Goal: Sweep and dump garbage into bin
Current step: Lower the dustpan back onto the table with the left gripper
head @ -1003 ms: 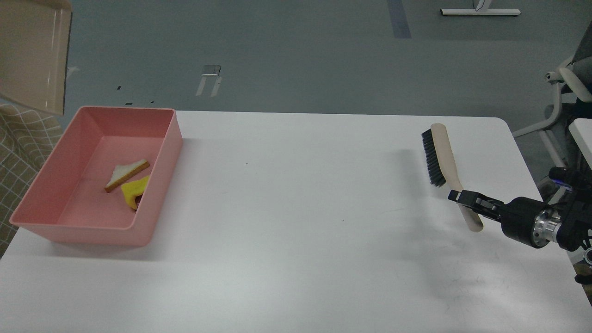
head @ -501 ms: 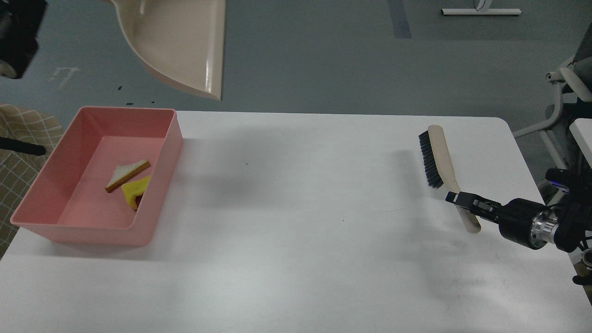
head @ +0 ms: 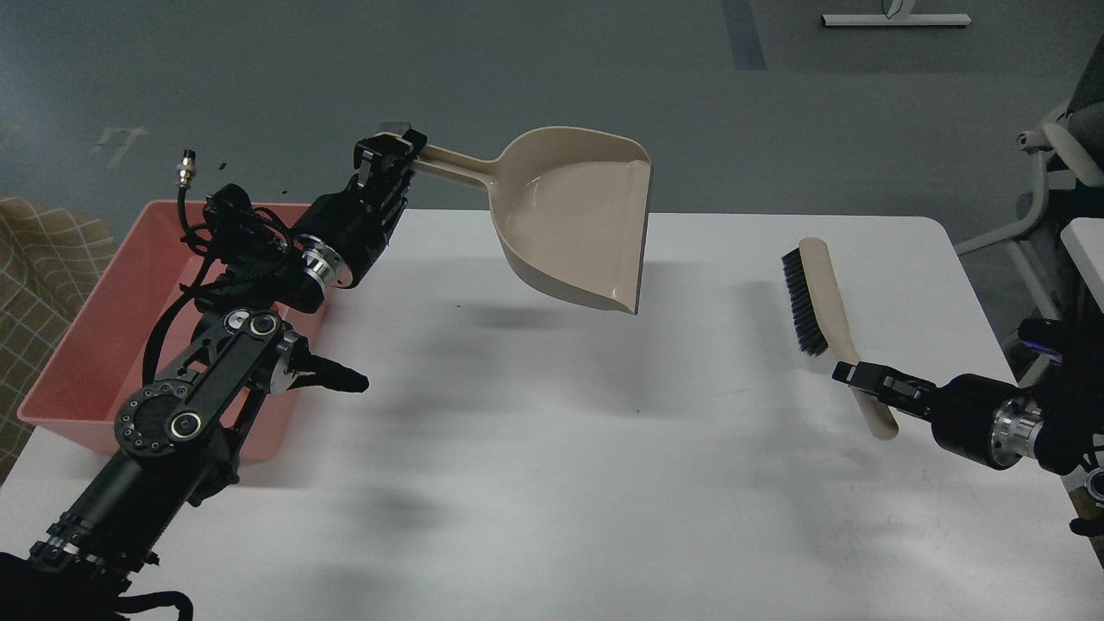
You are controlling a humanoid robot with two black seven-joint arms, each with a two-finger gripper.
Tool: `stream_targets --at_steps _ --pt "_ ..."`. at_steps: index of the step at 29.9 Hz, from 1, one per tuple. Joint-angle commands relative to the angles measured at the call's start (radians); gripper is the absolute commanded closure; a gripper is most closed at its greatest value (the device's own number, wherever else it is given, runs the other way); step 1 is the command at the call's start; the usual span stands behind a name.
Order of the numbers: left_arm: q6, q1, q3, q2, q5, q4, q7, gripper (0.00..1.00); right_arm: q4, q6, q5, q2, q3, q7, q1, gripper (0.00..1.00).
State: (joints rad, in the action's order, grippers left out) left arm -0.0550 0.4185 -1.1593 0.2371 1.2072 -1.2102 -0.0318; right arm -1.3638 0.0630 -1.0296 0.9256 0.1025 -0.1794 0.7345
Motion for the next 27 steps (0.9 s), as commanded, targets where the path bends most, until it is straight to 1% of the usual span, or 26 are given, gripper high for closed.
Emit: stream_targets --at_steps 1,2,4,6,12,14,15,17,24,27 --pt "0.021 -0.023 0.013 -0.03 0.002 0.06 -0.037 1.0 0.0 0.0 0.0 -0.002 -0.001 0.0 -0.001 0.96" --pt "0.035 -0.027 0.03 -0.033 0.003 0.084 -0.058 1.0 -0.001 0.0 0.0 -0.002 -0.001 0.0 -0.004 0.96" --pt "0.052 -0.03 0.05 -0.033 0.003 0.099 -0.075 1.0 -0.001 0.0 0.0 -0.002 -0.001 0.0 -0.004 0.97" --pt "0.085 -0.04 0.096 -0.032 0.003 0.107 -0.097 1.0 -0.001 0.0 -0.001 -0.002 -0.001 0.0 -0.004 0.96" --pt "0.156 -0.047 0.155 -0.036 0.003 0.11 -0.12 1.0 0.0 0.0 -0.001 -0.004 -0.001 0.0 -0.006 0.96" --pt "0.205 -0.047 0.174 -0.05 0.005 0.13 -0.157 1.0 0.0 0.0 -0.001 -0.004 -0.001 0.0 -0.006 0.96" --pt "0.214 -0.046 0.182 -0.058 0.003 0.136 -0.164 1.0 0.0 0.0 -0.001 -0.005 -0.001 0.0 -0.006 0.96" --pt "0.23 -0.046 0.199 -0.071 0.003 0.152 -0.171 1.0 0.0 0.0 -0.001 -0.008 -0.001 0.0 -0.006 0.96" --pt "0.234 -0.047 0.237 -0.079 0.006 0.164 -0.178 1.0 0.0 0.0 0.0 -0.007 -0.001 0.0 -0.006 0.96" --pt "0.238 -0.047 0.279 -0.076 0.008 0.181 -0.204 1.0 -0.001 0.0 0.0 -0.007 -0.003 0.0 -0.007 0.96"
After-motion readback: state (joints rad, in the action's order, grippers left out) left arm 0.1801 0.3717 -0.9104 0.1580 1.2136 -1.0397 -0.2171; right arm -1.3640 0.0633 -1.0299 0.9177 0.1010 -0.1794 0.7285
